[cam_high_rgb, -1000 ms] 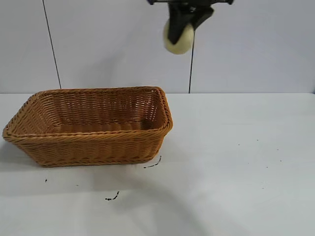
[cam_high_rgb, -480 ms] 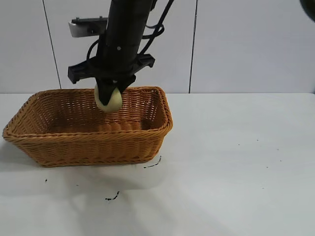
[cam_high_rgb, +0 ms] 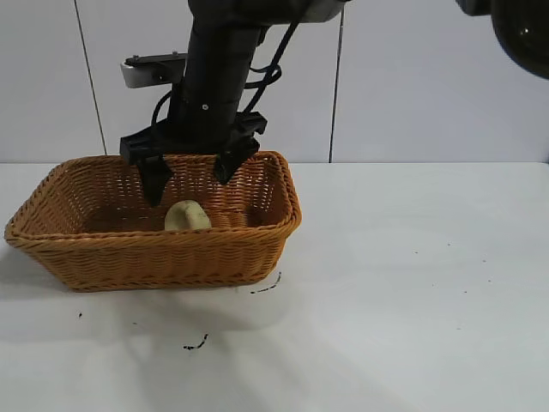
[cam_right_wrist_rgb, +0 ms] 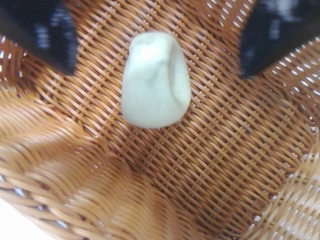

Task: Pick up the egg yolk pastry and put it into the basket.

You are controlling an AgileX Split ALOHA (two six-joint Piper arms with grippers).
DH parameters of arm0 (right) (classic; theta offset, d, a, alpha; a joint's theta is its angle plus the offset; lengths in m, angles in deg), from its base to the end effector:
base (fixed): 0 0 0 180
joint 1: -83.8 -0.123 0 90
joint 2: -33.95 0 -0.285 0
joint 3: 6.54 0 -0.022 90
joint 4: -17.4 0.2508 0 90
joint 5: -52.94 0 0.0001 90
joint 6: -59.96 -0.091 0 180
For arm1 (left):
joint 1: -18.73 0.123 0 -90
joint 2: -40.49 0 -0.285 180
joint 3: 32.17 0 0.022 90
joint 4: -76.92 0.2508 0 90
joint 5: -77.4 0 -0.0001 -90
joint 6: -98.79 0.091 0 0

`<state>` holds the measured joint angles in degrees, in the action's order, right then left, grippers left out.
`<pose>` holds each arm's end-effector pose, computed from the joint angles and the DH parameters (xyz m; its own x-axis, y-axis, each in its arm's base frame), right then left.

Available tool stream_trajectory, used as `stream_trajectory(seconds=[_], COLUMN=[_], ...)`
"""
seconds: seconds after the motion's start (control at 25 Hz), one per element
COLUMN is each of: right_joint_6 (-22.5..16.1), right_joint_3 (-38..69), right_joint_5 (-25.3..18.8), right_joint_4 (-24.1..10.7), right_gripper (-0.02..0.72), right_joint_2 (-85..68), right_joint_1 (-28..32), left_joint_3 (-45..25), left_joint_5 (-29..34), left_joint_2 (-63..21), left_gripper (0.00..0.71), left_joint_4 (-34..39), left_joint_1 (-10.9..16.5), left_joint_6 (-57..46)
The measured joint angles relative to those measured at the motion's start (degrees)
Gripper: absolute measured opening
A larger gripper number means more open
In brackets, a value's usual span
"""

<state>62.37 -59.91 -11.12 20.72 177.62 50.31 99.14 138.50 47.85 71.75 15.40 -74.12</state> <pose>0.4309 0.2908 0.2306 -0.7420 -0.5109 -0.4340 -0.5823 0.8120 0.0397 -0.0066 -0.0068 0.2765 -0.4423 0.1056 -0.8906 0.1639 0.9858 0.0354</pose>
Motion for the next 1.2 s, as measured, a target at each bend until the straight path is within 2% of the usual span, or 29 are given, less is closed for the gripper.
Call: stream_trajectory(seconds=[0.2, 0.52, 0.72, 0.84, 1.0, 1.2], right_joint_6=[0.0, 0.0, 0.0, 0.0, 0.8, 1.4], right_joint_3=[-0.8, -0.8, -0.8, 2.9, 13.1, 31.6], right_joint_5=[-3.6, -5.5, -5.6, -5.5, -5.5, -5.5], right_joint_4=[-3.3, -3.8, -3.7, -3.7, -3.8, -2.2], right_gripper=[0.687, 0.683, 0.677, 0.677, 0.677, 0.677], right_joint_2=[-0.7, -1.3, -2.2, -5.2, -12.1, -26.1], right_joint_1=[9.2, 26.0, 30.2, 33.0, 33.7, 33.7], left_joint_3=[0.0, 0.0, 0.0, 0.0, 0.0, 0.0], left_joint_5=[0.0, 0.0, 0.0, 0.0, 0.0, 0.0], left_joint_2=[0.0, 0.0, 0.0, 0.0, 0.0, 0.0], left_gripper=[0.695, 0.695, 0.695, 0.695, 0.695, 0.695], left_joint_4=[0.0, 0.0, 0.0, 0.0, 0.0, 0.0], left_joint_1=[0.0, 0.0, 0.0, 0.0, 0.0, 0.0], left_joint_6=[0.0, 0.0, 0.0, 0.0, 0.0, 0.0])
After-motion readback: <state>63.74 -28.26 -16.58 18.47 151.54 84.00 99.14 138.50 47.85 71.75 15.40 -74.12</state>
